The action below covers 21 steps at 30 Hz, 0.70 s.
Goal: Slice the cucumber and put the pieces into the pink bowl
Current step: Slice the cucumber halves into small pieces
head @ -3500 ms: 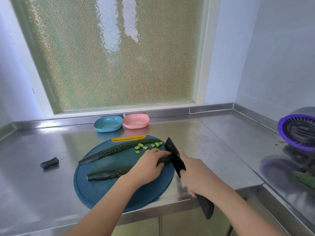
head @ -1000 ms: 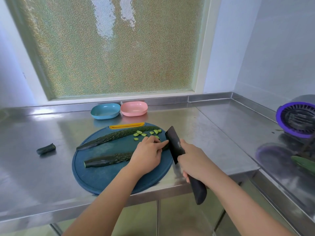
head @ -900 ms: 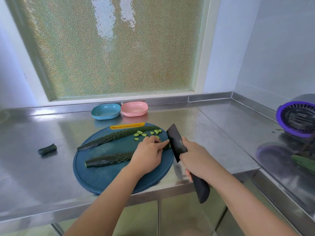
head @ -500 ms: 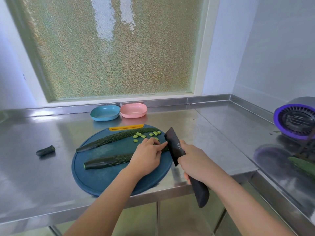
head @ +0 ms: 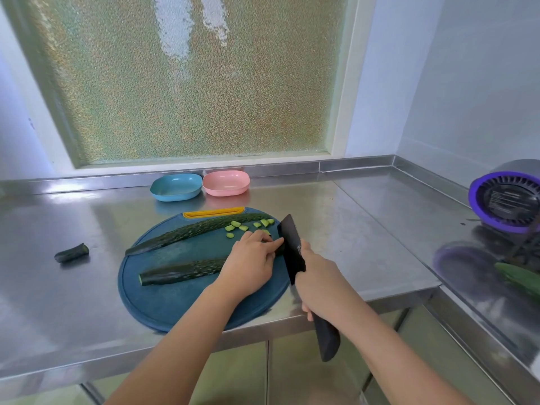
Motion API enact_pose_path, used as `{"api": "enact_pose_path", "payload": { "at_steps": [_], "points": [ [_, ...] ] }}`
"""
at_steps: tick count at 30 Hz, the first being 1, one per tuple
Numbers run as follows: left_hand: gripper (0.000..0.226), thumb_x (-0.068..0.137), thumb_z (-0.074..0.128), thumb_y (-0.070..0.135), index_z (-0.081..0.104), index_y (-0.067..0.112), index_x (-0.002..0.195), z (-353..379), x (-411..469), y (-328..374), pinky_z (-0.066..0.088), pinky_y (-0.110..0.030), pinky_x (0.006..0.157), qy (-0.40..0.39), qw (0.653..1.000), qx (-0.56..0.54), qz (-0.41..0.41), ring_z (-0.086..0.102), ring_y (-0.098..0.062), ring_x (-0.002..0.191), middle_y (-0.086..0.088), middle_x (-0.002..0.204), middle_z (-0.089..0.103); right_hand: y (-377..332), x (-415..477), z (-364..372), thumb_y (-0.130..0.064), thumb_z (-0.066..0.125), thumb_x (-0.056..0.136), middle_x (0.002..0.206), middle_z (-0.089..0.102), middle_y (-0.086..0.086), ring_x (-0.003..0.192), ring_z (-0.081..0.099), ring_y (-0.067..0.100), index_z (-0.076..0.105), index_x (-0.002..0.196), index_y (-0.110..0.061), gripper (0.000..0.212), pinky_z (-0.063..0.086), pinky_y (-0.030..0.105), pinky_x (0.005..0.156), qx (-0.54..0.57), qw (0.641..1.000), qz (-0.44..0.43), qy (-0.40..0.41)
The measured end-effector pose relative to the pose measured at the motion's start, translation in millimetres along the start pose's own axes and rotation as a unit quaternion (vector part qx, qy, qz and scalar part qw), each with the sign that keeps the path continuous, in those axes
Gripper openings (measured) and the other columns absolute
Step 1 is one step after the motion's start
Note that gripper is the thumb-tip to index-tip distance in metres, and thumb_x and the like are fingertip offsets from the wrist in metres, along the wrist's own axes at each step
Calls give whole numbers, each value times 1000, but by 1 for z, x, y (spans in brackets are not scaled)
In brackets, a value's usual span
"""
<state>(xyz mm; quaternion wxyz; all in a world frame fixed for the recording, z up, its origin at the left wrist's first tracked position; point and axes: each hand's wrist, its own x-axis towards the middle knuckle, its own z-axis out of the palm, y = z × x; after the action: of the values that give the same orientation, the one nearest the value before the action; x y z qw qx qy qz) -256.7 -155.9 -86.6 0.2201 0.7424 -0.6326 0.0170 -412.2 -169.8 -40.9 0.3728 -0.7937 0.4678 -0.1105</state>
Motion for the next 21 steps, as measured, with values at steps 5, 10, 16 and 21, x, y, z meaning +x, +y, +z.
{"api": "enact_pose_path", "payload": {
  "at_steps": [5, 10, 16, 21],
  "points": [
    [42, 96, 40, 18, 45, 26, 138, -1, 0, 0, 35, -35, 100, 6, 1000, -17, -2, 39, -19, 113, 2, 125, 50, 6, 1, -5, 2, 34, 86, 83, 64, 12, 40, 54, 17, 12, 153, -31, 77, 48, 25, 41, 83, 996, 2, -11],
    [42, 96, 40, 18, 46, 25, 138, -2, -1, 0, 35, -34, 99, 6, 1000, -18, 2, 40, -20, 112, 0, 124, 51, 5, 6, -17, 0, 36, 87, 61, 55, 7, 37, 52, 16, 23, 150, -29, 71, 45, 24, 42, 110, 994, -5, -12],
    [41, 97, 42, 20, 47, 22, 137, -2, -1, -1, 35, -33, 100, 6, 1000, -21, -7, 40, -21, 115, -2, 126, 50, 3, 5, -21, -1, 36, 86, 59, 53, 8, 46, 53, 23, 24, 148, -28, 69, 50, 32, 49, 101, 994, -11, -26],
    [42, 97, 40, 18, 45, 25, 138, -5, -3, -1, 33, -30, 99, 5, 1000, -18, 6, 40, -20, 113, -1, 125, 51, 1, 5, -21, -1, 35, 85, 59, 53, 8, 45, 53, 22, 27, 147, -27, 68, 47, 29, 47, 89, 996, -9, -29]
  ]
}}
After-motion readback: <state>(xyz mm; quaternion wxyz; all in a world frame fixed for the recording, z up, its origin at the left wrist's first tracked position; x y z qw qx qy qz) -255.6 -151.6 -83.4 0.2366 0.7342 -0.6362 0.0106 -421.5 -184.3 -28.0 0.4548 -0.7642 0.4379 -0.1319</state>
